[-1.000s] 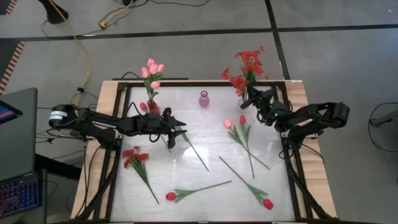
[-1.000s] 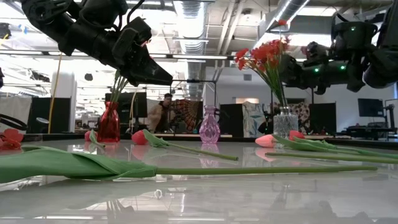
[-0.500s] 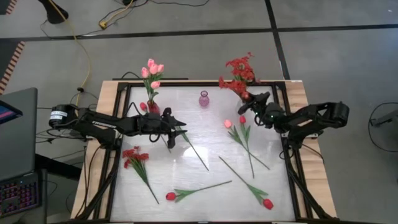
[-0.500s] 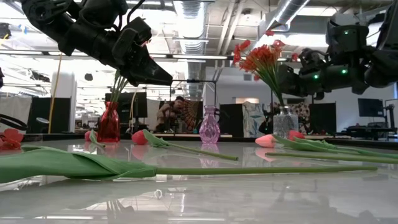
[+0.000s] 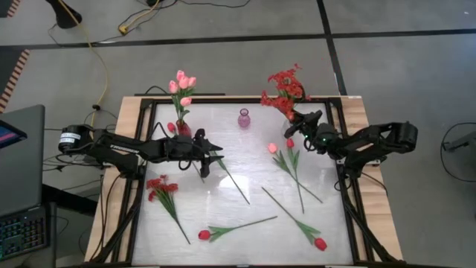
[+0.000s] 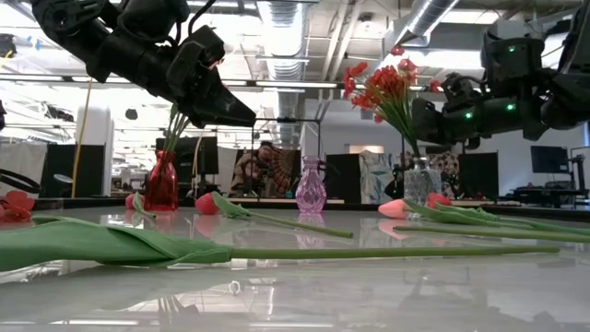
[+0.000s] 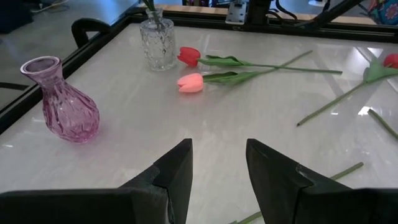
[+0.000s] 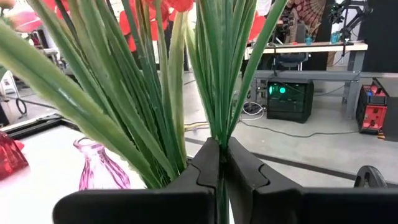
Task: Sort flowers into vase by color
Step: Put the red flowers into the transparent vase
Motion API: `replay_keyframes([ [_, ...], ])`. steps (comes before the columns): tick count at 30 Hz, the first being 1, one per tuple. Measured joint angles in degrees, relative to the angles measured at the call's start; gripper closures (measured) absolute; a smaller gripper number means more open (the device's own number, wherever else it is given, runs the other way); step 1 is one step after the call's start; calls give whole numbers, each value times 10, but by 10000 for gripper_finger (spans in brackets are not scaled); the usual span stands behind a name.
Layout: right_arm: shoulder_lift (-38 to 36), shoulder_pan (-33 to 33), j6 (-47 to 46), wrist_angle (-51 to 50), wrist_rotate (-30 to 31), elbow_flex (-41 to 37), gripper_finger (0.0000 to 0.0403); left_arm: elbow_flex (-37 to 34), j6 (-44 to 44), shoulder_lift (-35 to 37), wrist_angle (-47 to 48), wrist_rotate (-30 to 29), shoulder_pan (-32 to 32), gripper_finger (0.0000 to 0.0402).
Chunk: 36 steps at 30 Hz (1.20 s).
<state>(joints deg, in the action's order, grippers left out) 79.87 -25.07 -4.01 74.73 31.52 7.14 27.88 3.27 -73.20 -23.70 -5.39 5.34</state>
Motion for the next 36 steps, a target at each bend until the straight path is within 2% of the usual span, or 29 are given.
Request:
replay_keyframes([
  [8, 0, 0, 0, -8, -1, 0, 354, 0, -1, 0, 0, 0, 0, 263],
  [17, -4, 0, 24, -18, -1, -1, 310, 0, -2, 0, 0, 0, 0, 263],
  [29, -71, 15, 61, -12, -1, -1, 243, 0, -5, 0, 4, 0, 0, 263],
  [36, -124, 43, 101, -59, 10, -1, 226, 0, -5, 0, 4, 0, 0, 263],
])
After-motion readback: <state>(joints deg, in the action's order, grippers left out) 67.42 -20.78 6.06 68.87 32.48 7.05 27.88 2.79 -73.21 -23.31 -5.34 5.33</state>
